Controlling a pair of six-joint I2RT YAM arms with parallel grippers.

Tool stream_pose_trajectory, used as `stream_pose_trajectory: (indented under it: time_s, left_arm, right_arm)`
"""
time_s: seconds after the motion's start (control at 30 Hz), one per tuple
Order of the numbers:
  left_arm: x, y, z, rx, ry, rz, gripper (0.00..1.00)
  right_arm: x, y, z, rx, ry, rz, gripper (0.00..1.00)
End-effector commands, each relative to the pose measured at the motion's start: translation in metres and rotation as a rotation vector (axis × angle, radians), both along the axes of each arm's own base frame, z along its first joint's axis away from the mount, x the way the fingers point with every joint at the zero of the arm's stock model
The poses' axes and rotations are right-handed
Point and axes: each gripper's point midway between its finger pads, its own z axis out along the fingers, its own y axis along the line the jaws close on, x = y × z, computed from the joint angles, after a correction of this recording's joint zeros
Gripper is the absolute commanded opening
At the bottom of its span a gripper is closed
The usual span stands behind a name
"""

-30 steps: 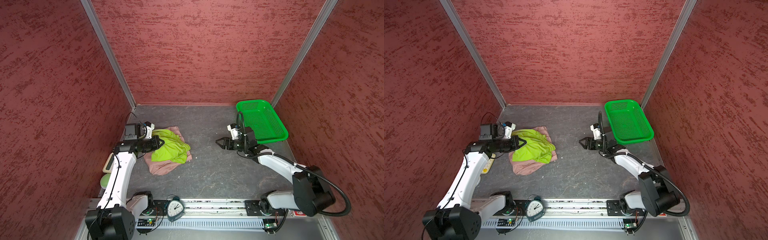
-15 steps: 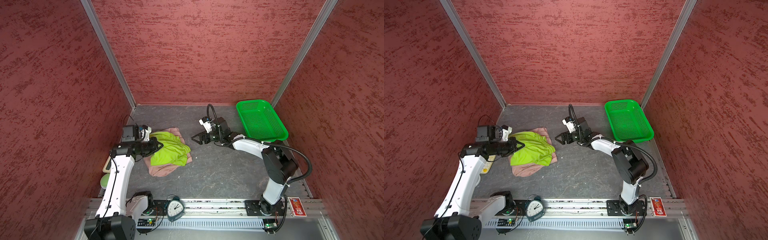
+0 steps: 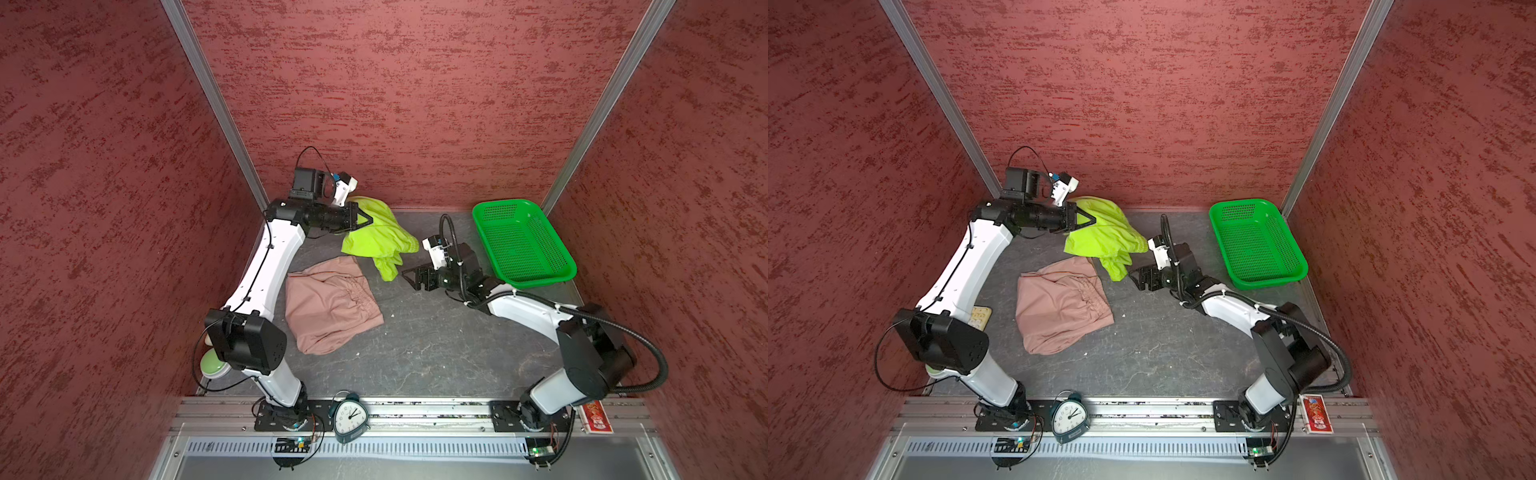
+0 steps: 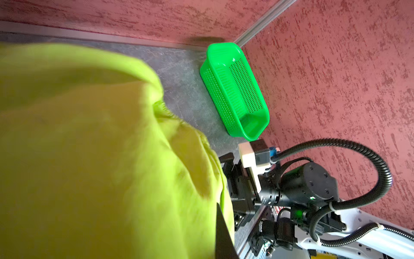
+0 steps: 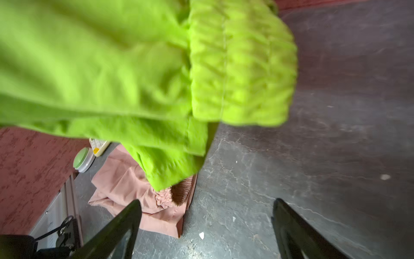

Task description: Fold and stack the shorts

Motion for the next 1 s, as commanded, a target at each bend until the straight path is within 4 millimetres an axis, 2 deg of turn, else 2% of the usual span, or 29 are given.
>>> stream_pose_trajectory:
  time_s: [0.0,0.1,0.17,0.27,0.37,0.47,0.53,0.6,0.63,0.73,0.77,0.8,0.87,0.93,0.97]
  left_arm:
    - [-0.021,0.021,-0.017,0.033,0.058,0.027,0.00]
    - [-0.036,0.057,-0.048,0.042,0.122,0.126,0.00]
    - [-0.045,0.079,-0.062,0.014,0.147,0.172,0.00]
    - [-0.058,0.106,-0.089,-0.014,0.193,0.244,0.00]
    - [-0.076,0.117,-0.114,-0.020,0.282,0.283,0.00]
    - [-0.097,0.118,-0.125,-0.009,0.340,0.310,0.00]
    - [-0.110,0.119,-0.130,-0.006,0.373,0.340,0.00]
    - [-0.120,0.122,-0.134,0.004,0.398,0.369,0.00]
    - [-0.125,0.123,-0.136,0.005,0.411,0.389,0.06]
    - [-0.138,0.122,-0.146,-0.011,0.450,0.428,0.15]
    - [-0.143,0.122,-0.149,-0.013,0.464,0.439,0.29]
    - [-0.147,0.124,-0.153,-0.004,0.478,0.460,0.52]
    - [-0.153,0.127,-0.156,0.002,0.488,0.484,0.64]
    - [-0.158,0.132,-0.156,0.008,0.504,0.511,0.98]
    - [-0.160,0.136,-0.154,0.019,0.510,0.528,0.99]
  right_arm:
    - [0.005,-0.011,0.013,-0.004,-0.053,-0.053,0.92]
    - [0.000,-0.012,0.012,-0.001,-0.058,-0.039,0.92]
    - [-0.003,-0.011,0.011,0.005,-0.060,-0.028,0.92]
    - [-0.003,-0.011,0.012,0.011,-0.068,-0.021,0.92]
    - [-0.004,-0.008,0.014,0.005,-0.081,-0.004,0.92]
    - [-0.003,-0.003,0.021,-0.005,-0.104,0.028,0.93]
    - [-0.005,0.008,0.027,-0.020,-0.125,0.071,0.93]
    - [-0.011,0.027,0.028,-0.054,-0.144,0.140,0.93]
    - [-0.017,0.040,0.026,-0.084,-0.162,0.185,0.94]
    - [-0.037,0.072,0.012,-0.184,-0.223,0.285,0.94]
    - [-0.045,0.082,0.008,-0.216,-0.253,0.312,0.94]
    - [-0.053,0.092,0.005,-0.243,-0.284,0.341,0.95]
    - [-0.069,0.112,0.000,-0.272,-0.334,0.406,0.95]
    - [-0.084,0.133,-0.007,-0.270,-0.346,0.480,0.96]
    - [-0.092,0.144,-0.015,-0.267,-0.338,0.519,0.96]
